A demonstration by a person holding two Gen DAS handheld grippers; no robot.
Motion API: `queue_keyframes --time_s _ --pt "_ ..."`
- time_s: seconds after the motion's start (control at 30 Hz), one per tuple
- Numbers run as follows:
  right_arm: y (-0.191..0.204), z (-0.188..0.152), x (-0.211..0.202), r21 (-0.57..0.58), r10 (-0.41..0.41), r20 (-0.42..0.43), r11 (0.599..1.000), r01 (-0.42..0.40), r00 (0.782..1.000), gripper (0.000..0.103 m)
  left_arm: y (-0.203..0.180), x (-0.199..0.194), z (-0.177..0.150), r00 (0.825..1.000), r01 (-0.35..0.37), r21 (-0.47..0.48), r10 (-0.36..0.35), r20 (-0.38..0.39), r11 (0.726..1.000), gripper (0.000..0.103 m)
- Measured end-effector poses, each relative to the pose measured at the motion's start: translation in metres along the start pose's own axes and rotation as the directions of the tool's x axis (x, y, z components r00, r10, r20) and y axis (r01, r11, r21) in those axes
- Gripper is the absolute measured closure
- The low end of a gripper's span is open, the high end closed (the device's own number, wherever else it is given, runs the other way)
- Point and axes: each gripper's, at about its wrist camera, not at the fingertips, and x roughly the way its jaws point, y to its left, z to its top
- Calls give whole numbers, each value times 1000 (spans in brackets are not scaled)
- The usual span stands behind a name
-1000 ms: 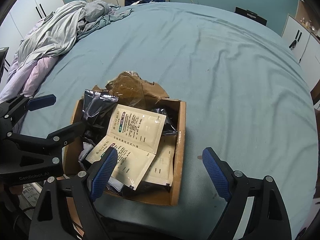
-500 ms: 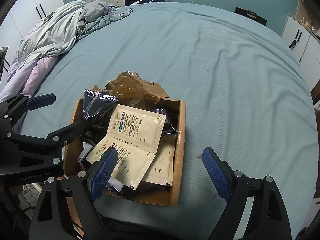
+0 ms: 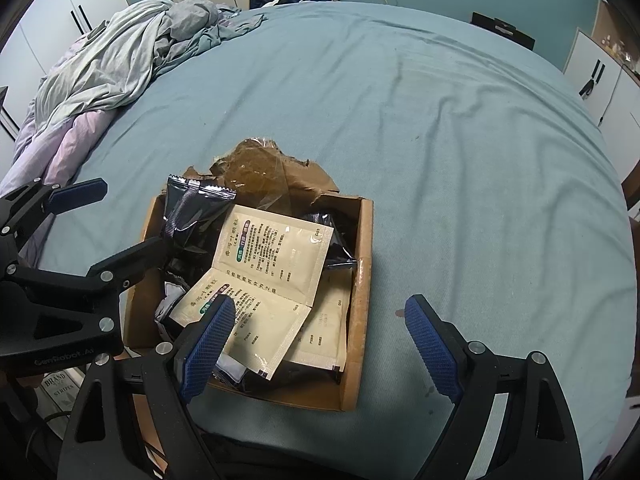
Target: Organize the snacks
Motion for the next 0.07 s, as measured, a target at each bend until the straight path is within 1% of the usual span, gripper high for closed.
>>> queue_keyframes --time_s 0.07 --pt "0 0 0 0 -1 -1 1000 1 1000 16 -1 1 0 1000 -4 7 5 -4 1000 16"
